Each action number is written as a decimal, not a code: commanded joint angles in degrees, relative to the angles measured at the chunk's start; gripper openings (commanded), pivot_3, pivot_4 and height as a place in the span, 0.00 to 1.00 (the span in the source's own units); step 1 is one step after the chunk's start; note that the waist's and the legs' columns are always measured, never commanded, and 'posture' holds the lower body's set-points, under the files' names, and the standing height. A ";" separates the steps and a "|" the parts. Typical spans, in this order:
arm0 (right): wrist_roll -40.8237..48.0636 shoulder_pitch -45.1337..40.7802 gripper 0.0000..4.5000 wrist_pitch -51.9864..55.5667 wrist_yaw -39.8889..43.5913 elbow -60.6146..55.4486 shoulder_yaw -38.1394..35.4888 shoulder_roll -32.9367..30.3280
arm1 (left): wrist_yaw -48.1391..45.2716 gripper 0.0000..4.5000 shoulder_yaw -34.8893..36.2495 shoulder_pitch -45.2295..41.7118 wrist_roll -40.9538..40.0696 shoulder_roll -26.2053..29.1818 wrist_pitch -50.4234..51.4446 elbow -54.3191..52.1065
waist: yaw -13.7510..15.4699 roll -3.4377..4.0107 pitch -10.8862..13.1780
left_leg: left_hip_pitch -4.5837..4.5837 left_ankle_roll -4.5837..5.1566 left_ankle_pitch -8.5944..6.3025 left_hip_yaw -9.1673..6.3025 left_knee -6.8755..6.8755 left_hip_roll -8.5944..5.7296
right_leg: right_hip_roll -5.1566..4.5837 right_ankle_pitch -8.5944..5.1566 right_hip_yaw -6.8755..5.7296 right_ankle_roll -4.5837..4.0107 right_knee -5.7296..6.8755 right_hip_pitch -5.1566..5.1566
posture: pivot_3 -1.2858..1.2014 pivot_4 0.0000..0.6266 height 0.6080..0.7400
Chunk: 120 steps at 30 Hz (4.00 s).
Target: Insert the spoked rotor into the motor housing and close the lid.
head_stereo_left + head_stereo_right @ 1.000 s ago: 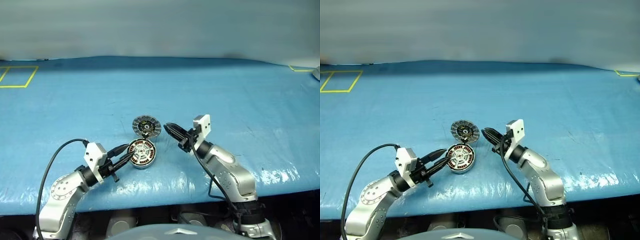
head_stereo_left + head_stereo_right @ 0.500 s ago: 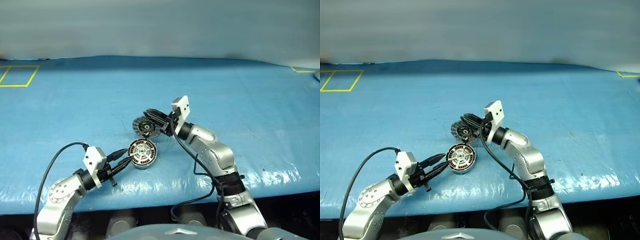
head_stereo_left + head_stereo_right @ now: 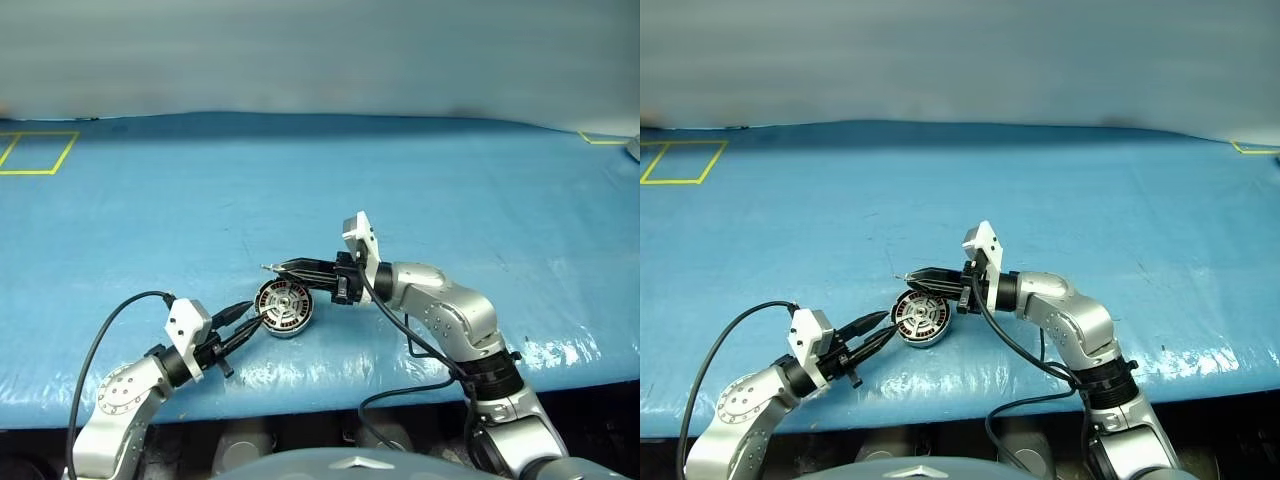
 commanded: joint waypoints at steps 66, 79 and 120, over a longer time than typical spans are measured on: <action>-24.89 5.01 0.67 -25.11 -3.52 10.74 10.55 1.77 | 1.34 0.34 1.49 2.27 -0.47 3.74 3.06 -6.49 | 0.02 -0.10 -0.03 | 0.13 -0.02 0.01 0.03 0.02 0.02 | 0.00 -0.12 -0.01 0.20 0.00 0.05 | 0.52 0.24 1.00; -30.39 4.54 0.67 -22.10 -6.43 14.34 12.85 1.08 | 1.52 0.34 1.30 1.62 -0.48 3.85 3.44 -6.56 | -0.04 -0.09 -0.03 | 0.40 -0.04 0.00 0.03 0.02 0.04 | -0.02 -0.17 -0.02 0.25 0.00 0.06 | 0.52 0.24 1.00; -24.61 7.06 0.67 -17.26 -5.20 9.49 9.83 0.66 | -2.69 0.01 -8.05 -9.27 7.91 4.11 1.96 8.68 | 0.24 0.10 -0.41 | 0.45 0.12 -0.15 0.00 -0.18 -0.05 | -0.13 0.07 -0.10 0.10 -0.59 0.32 | 0.52 0.24 1.00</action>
